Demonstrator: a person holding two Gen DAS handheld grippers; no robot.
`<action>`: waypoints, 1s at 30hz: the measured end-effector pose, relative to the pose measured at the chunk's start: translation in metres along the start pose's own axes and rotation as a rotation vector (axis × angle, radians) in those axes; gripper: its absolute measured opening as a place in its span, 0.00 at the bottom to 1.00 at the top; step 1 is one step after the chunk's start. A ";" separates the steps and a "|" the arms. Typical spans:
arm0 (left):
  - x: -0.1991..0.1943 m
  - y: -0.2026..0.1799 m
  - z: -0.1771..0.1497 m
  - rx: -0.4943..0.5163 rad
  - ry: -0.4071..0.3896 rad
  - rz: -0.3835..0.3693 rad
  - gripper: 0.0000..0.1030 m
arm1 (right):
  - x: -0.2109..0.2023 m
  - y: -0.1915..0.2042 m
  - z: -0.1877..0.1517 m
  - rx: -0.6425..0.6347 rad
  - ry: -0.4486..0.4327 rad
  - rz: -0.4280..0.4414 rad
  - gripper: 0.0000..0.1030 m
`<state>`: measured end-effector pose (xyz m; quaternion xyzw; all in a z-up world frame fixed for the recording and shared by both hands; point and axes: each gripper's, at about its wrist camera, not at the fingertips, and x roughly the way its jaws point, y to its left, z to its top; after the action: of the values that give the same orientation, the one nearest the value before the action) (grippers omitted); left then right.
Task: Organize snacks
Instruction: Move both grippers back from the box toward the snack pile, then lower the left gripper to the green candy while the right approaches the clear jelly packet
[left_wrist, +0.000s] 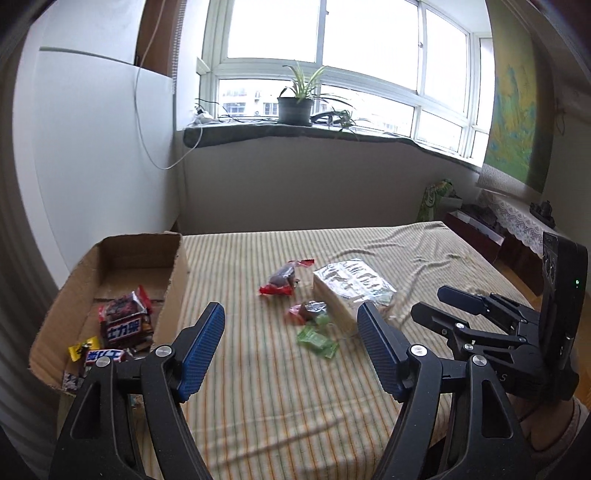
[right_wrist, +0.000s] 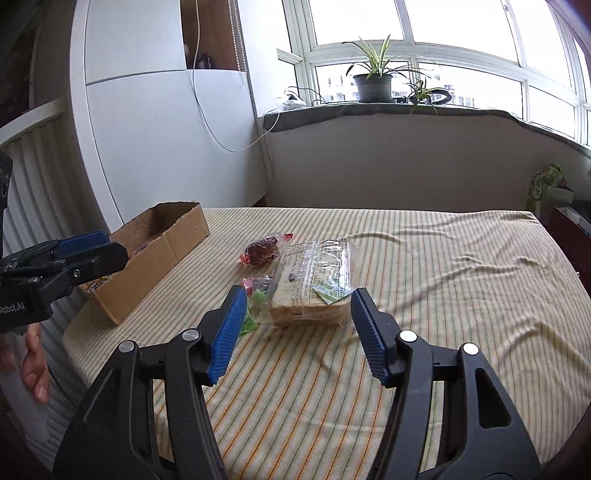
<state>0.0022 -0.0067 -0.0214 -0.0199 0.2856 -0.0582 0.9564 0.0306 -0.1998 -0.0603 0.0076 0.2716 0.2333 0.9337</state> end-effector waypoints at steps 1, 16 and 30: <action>0.000 -0.001 0.000 0.003 0.003 -0.001 0.72 | 0.001 0.001 0.001 -0.002 0.001 0.003 0.60; 0.018 0.004 -0.028 -0.061 0.055 -0.046 0.72 | 0.047 0.024 0.036 -0.150 0.101 0.093 0.75; 0.048 0.004 -0.063 -0.190 0.083 -0.060 0.72 | 0.140 0.052 0.026 -0.087 0.371 0.355 0.75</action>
<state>0.0083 -0.0086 -0.1002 -0.1168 0.3283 -0.0603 0.9354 0.1251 -0.0894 -0.1015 -0.0281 0.4221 0.4025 0.8118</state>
